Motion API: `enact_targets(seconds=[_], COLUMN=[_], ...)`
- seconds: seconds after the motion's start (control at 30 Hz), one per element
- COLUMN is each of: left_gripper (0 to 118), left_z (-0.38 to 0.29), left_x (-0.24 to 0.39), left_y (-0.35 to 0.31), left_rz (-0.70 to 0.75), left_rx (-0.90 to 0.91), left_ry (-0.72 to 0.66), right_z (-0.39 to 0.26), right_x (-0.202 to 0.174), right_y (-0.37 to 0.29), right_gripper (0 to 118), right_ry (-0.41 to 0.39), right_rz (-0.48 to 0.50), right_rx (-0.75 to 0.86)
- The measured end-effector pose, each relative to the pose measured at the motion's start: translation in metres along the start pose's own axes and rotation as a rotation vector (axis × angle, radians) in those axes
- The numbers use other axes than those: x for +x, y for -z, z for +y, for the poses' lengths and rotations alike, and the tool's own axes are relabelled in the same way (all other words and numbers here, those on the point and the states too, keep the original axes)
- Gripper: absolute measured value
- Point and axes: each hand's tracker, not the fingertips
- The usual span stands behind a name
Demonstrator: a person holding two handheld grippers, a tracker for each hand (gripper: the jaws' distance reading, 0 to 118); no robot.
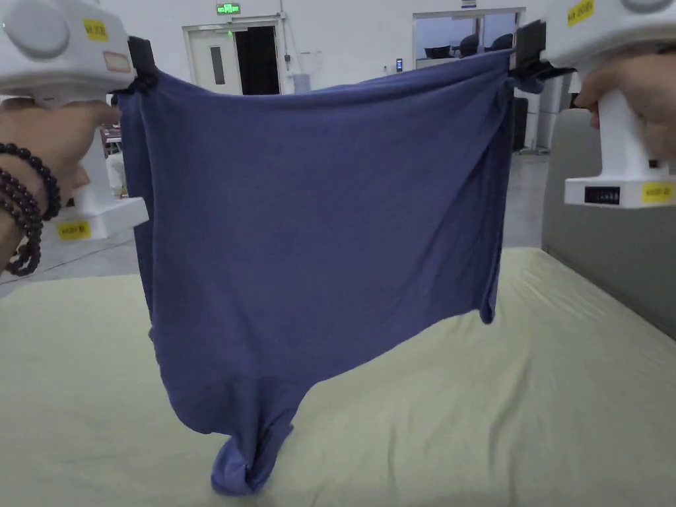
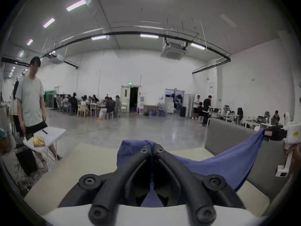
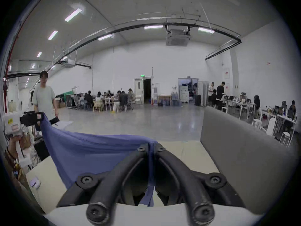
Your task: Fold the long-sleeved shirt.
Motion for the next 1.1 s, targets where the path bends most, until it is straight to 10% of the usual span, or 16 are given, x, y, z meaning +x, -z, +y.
enact_targets(seconds=[0.43, 0.8, 1.1], left_gripper=[0, 0, 0], left_z=[0.081, -0.101, -0.218], left_x=[0.022, 0.006, 0.016], left_y=[0.044, 0.111, 0.043], left_rz=[0.075, 0.065, 0.044], left_rx=[0.075, -0.147, -0.286], left_ry=[0.068, 0.065, 0.02], right_z=[0.064, -0.12, -0.243], right_x=[0.008, 0.025, 0.037], right_y=[0.056, 0.124, 0.122], right_gripper=[1, 1, 1], right_ry=[0.058, 0.12, 0.115], right_rz=[-0.114, -0.092, -0.074], right_rx=[-0.001, -0.23, -0.351])
